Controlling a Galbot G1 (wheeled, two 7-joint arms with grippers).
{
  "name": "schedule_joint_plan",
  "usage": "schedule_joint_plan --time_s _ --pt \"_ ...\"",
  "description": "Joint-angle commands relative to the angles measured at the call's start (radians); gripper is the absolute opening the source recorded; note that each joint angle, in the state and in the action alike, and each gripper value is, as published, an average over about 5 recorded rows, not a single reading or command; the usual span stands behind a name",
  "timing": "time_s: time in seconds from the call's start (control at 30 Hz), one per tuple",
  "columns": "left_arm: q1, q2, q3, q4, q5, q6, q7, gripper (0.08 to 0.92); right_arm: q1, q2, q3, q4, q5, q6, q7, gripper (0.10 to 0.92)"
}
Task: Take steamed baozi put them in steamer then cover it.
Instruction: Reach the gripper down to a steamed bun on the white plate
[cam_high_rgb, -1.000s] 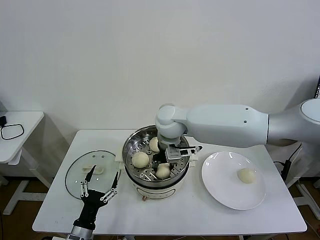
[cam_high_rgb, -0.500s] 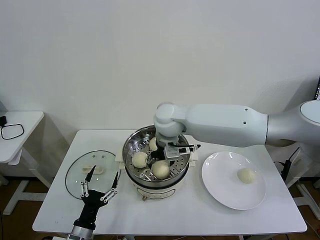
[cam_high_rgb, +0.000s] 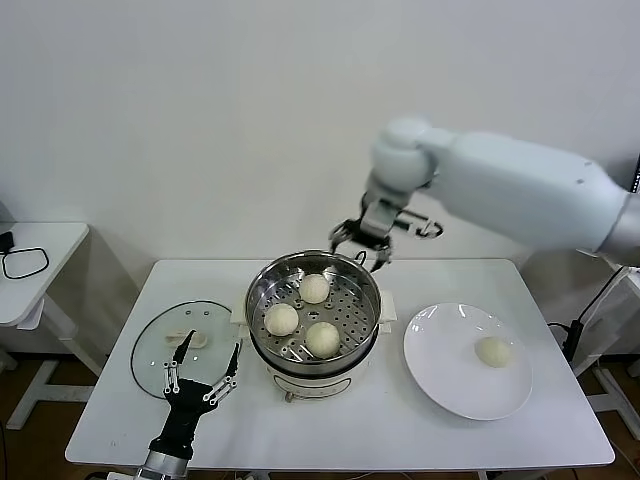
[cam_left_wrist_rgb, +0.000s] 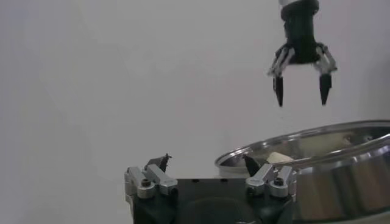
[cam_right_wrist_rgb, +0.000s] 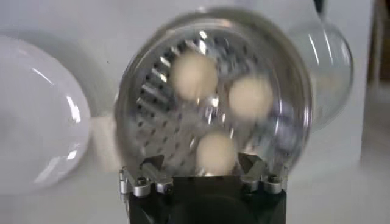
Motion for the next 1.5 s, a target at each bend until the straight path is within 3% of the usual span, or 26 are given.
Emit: schedule_joint_plan --time_s 0.03,0.47,0.93,1.5 --pt "-0.003 0.002 0.006 0.002 0.001 0.002 0.0 0.823 -0.009 -0.252 -0.063 -0.198 0.162 -0.281 -0.089 0.823" --pt "-0.006 0.002 0.014 0.003 0.002 0.005 -0.001 0.823 -0.222 -0.423 -0.182 -0.159 0.138 -0.307 0.07 0.823" --pt "0.002 0.002 0.003 -0.002 0.002 0.007 -0.003 0.823 -0.405 -0.379 -0.063 -0.221 0.099 -0.306 0.21 0.823" --pt "0.006 -0.007 -0.008 -0.002 -0.011 0.013 -0.005 0.823 -0.499 -0.332 0.025 -0.269 0.074 -0.321 0.226 0.823"
